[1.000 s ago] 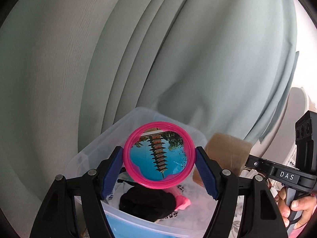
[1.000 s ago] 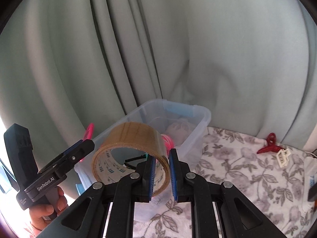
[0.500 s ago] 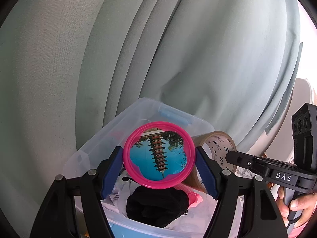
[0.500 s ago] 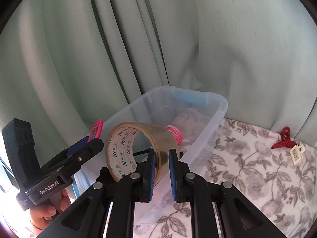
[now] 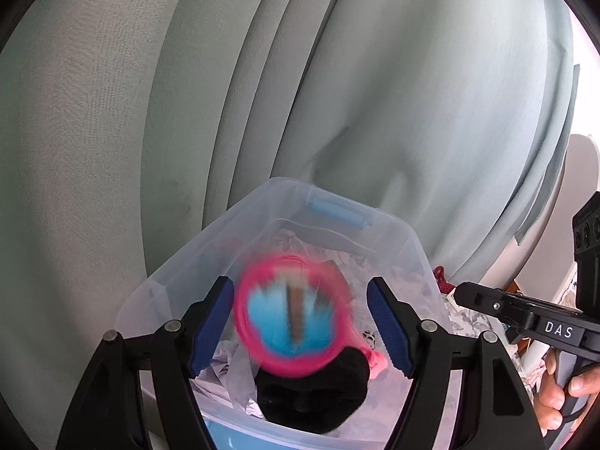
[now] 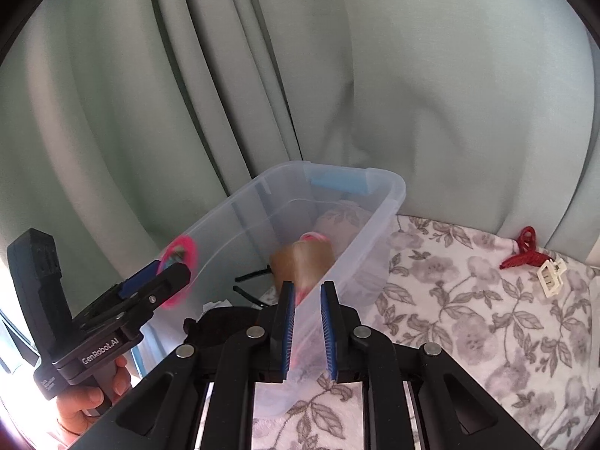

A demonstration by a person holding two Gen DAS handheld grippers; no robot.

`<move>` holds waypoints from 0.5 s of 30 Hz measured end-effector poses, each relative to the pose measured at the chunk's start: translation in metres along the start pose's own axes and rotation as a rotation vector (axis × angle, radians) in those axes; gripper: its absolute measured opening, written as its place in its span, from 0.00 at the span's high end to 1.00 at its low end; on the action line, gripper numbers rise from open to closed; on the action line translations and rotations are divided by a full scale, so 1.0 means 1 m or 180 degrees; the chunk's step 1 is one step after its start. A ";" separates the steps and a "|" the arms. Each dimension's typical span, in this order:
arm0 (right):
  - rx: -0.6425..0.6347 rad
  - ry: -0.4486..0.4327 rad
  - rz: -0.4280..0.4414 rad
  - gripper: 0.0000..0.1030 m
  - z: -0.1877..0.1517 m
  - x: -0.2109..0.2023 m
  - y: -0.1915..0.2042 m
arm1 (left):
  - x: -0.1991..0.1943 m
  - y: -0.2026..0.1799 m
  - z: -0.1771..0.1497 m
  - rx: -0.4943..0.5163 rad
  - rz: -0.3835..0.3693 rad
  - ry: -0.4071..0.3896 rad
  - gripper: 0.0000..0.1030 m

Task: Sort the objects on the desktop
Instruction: 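Open the left tool dropping the mirror while the right tool releases the tape roll into the bin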

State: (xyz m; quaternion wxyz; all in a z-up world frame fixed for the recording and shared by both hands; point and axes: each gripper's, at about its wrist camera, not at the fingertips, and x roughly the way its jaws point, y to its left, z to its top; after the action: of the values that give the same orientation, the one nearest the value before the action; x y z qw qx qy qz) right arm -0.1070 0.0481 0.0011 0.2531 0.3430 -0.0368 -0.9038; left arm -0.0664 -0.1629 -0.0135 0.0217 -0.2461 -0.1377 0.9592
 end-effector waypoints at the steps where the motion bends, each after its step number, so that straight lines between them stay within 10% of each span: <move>1: 0.0000 0.0001 0.0004 0.84 -0.001 0.000 0.000 | 0.001 -0.001 0.000 -0.0004 0.0006 0.0006 0.28; 15: 0.0077 -0.0050 0.0051 0.84 -0.006 -0.019 -0.005 | -0.013 -0.006 -0.003 -0.0055 -0.0013 0.0035 0.28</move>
State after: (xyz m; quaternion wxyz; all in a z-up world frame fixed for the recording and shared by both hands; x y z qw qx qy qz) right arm -0.0931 0.0628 0.0072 0.2559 0.3386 -0.0525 -0.9039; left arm -0.0539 -0.1575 -0.0084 0.0223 -0.2512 -0.1464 0.9565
